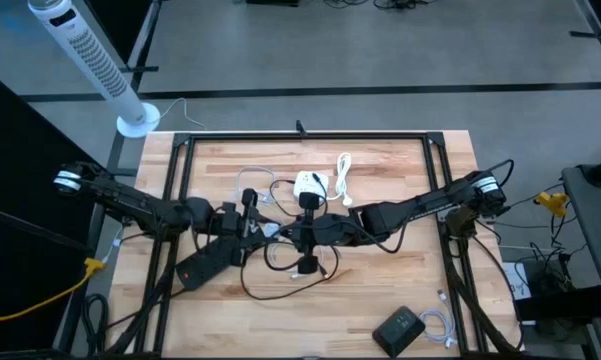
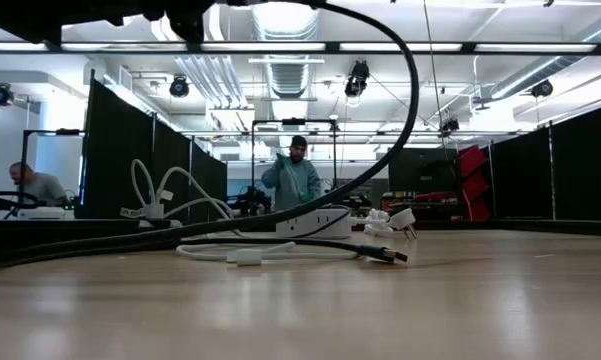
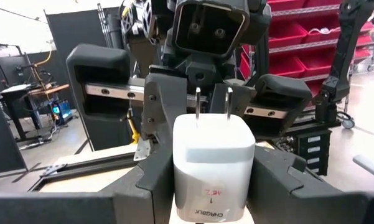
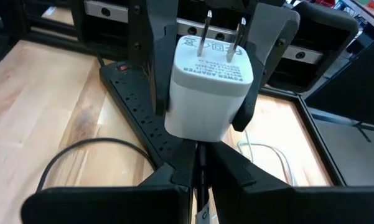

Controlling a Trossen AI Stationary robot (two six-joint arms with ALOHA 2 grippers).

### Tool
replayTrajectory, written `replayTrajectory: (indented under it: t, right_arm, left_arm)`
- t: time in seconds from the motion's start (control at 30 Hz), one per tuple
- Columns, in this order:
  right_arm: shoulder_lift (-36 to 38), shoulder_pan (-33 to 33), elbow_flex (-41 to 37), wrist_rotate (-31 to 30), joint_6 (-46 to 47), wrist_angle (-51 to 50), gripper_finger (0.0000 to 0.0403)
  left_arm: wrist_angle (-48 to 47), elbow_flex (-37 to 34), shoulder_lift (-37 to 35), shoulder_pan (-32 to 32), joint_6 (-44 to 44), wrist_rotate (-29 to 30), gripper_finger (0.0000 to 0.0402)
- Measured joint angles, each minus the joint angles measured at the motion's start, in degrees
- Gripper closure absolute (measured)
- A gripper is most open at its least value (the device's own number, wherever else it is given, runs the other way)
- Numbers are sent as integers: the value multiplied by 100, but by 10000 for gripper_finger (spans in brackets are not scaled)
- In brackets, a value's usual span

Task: Insert USB
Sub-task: Insert the black charger cable into the white charger adapter

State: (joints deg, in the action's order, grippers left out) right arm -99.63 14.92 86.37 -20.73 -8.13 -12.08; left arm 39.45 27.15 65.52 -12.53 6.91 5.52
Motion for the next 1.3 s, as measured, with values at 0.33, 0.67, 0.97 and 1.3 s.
replayTrajectory:
  t: [0.33,0.67,0.97,1.3]
  right_arm:
    - [163,48,5,11,-85,152,386]
    - [332,55,47,13,-84,251,387]
    - [391,72,-479,2,463,-289,387]
    - [399,96,-1547,-29,1268,-389,387]
  left_arm:
    - [-717,-76,32,11,-39,166,258]
    - [-811,-58,41,11,-161,575,258]
    - [-338,-286,642,9,-546,571,258]
    - [1942,-382,2227,60,-470,592,258]
